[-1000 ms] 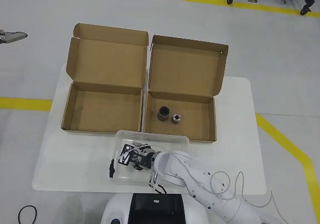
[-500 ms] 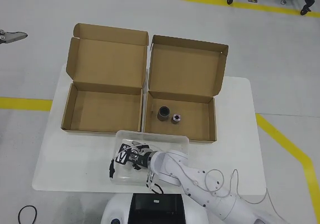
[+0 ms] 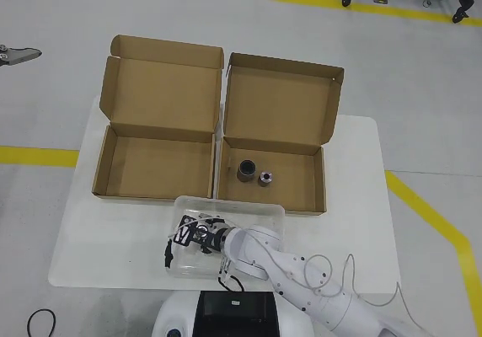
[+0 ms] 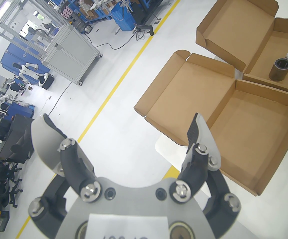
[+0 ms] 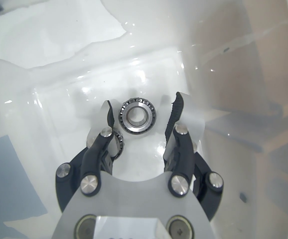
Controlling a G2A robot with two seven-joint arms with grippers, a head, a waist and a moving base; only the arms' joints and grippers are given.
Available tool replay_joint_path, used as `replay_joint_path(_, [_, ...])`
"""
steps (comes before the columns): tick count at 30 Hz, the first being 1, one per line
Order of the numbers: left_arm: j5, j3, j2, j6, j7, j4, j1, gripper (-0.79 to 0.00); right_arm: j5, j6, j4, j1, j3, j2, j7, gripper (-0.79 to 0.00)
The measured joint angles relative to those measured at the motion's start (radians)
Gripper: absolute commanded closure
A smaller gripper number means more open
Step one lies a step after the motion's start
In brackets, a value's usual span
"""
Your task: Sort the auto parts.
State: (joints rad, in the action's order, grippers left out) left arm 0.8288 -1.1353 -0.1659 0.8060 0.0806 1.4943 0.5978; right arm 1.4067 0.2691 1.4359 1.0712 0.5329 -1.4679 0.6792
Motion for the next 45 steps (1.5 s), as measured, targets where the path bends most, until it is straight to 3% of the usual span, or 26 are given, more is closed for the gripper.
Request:
replay_joint_path(3, [0.0,0.0,0.0,0.0,0.0,0.0,0.0,-0.785,0.002,0.003,-0.003,0.005,0.007,0.0,-0.004,-0.271])
replay_joint_path(7, [0.0,0.0,0.0,0.0,0.0,0.0,0.0,-0.785,0.005,0.008,-0.005,0.007,0.011,-0.002,0.002,-0.028])
replay_joint_path(8, [0.0,0.0,0.0,0.0,0.0,0.0,0.0,-0.785,0.009,0.007,-0.003,0.009,0.011,-0.002,0.0,0.0])
replay_joint_path(13, [0.0,0.0,0.0,0.0,0.0,0.0,0.0,-0.785,0.022,0.008,0.017,0.023,0.019,-0.001,-0.027,0.0])
replay_joint_path(25, [0.0,0.0,0.0,0.0,0.0,0.0,0.0,-0.785,0.006,0.068,0.137,0.123,0.123,0.039,-0.224,0.0])
replay_joint_path(30, [0.0,0.0,0.0,0.0,0.0,0.0,0.0,-0.785,-0.051,0.165,0.176,0.175,0.186,0.064,-0.363,0.0])
replay_joint_path(37, [0.0,0.0,0.0,0.0,0.0,0.0,0.0,-0.785,-0.193,0.396,0.124,0.183,0.263,0.085,-0.608,0.0])
replay_joint_path(45, [0.0,0.0,0.0,0.0,0.0,0.0,0.0,-0.785,-0.261,0.506,0.152,0.153,0.316,0.095,-0.738,0.0])
